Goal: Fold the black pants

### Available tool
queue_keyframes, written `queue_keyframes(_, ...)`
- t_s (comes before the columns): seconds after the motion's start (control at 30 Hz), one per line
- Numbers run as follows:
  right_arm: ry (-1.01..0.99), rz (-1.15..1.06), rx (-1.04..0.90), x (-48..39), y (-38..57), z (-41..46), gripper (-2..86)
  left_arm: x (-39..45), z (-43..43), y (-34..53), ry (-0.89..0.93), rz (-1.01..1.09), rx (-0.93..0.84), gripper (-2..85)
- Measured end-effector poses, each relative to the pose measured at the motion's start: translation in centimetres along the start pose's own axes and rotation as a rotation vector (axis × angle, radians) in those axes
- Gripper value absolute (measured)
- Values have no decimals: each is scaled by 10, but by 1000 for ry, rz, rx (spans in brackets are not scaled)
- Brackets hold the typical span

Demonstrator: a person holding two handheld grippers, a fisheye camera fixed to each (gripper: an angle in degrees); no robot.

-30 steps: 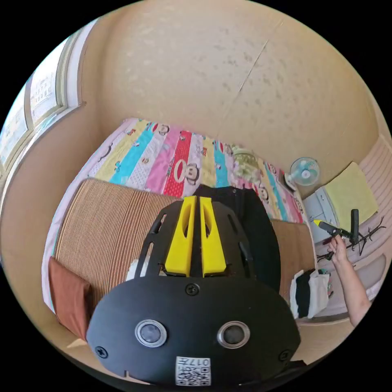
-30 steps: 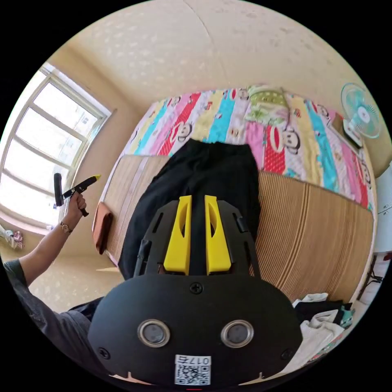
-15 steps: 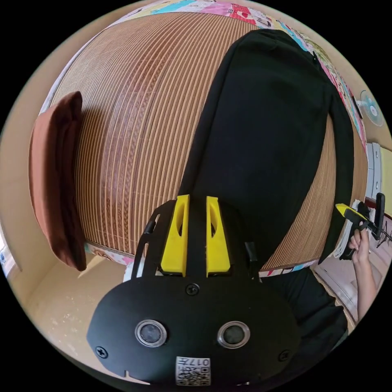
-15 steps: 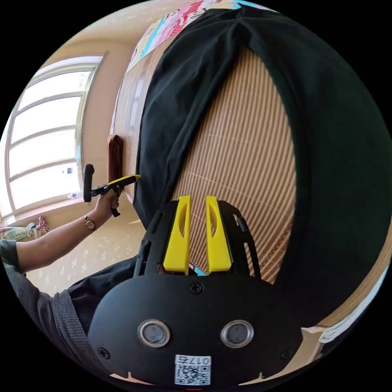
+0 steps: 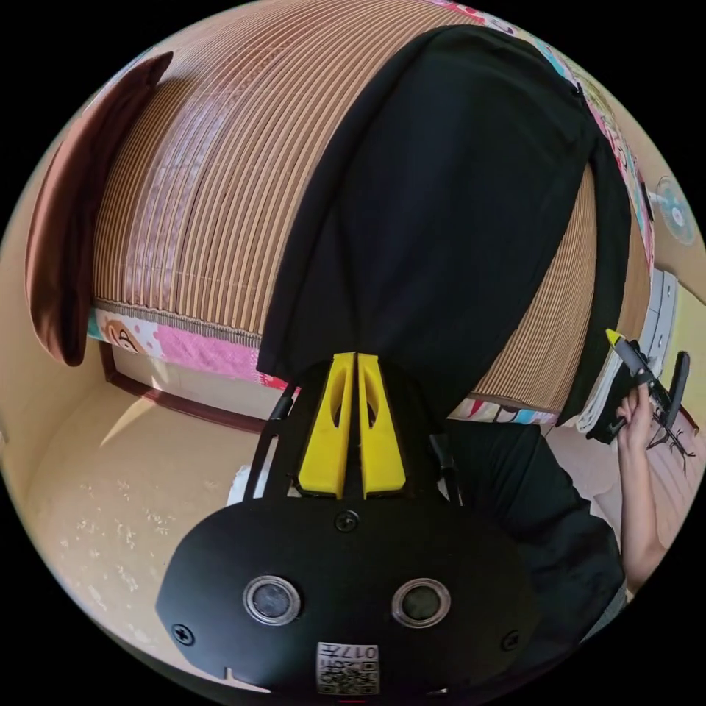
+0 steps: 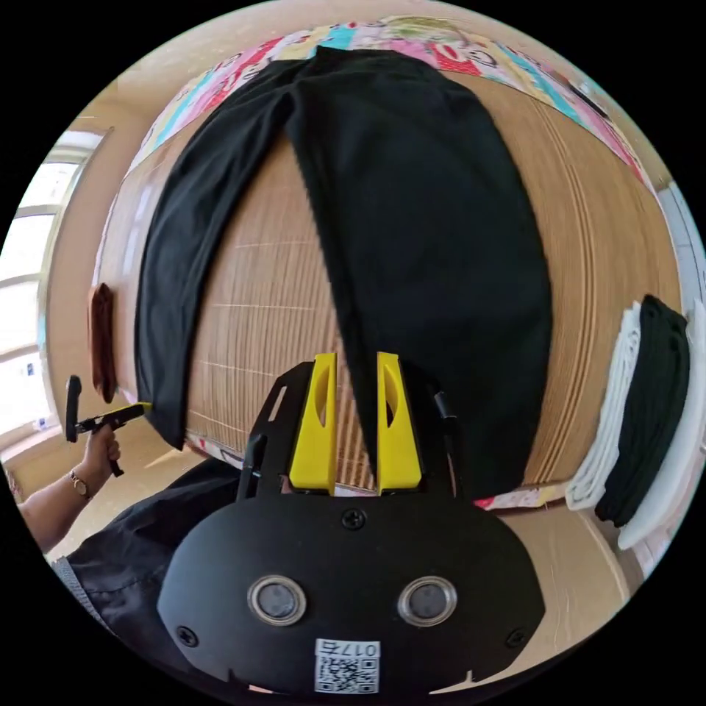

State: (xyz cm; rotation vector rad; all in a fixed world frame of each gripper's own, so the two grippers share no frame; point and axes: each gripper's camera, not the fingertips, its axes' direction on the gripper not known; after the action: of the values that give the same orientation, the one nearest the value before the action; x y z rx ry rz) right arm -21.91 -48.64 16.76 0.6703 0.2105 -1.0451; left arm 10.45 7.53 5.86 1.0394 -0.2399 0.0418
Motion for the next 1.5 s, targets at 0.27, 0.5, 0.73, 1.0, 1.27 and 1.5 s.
queue_keyframes(0.27, -495, -123, -343, -26, 33, 37, 17, 34, -49, -20, -1, 247, 152, -3)
queue_keyframes(0.5, -557, -83, -228, -36, 75, -9, 9, 74, -46, -51, -47, 408, 149, 30)
queue_keyframes(0.73, -137, 302, 2, 105, 125, -90, 42, 57, 14, -78, -94, 340, -66, 38)
queue_keyframes(1.0, -259, 408, -54, 187, 191, -91, 95, 86, 52, -38, -157, 554, -150, -9)
queue_keyframes(1.27, -243, 305, -124, 169, 219, -90, 58, 26, 53, -55, 25, 336, -238, -7)
queue_keyframes(1.5, -607, 199, 119, 138, 276, -168, 34, 41, 4, -40, 203, 498, -154, 9)
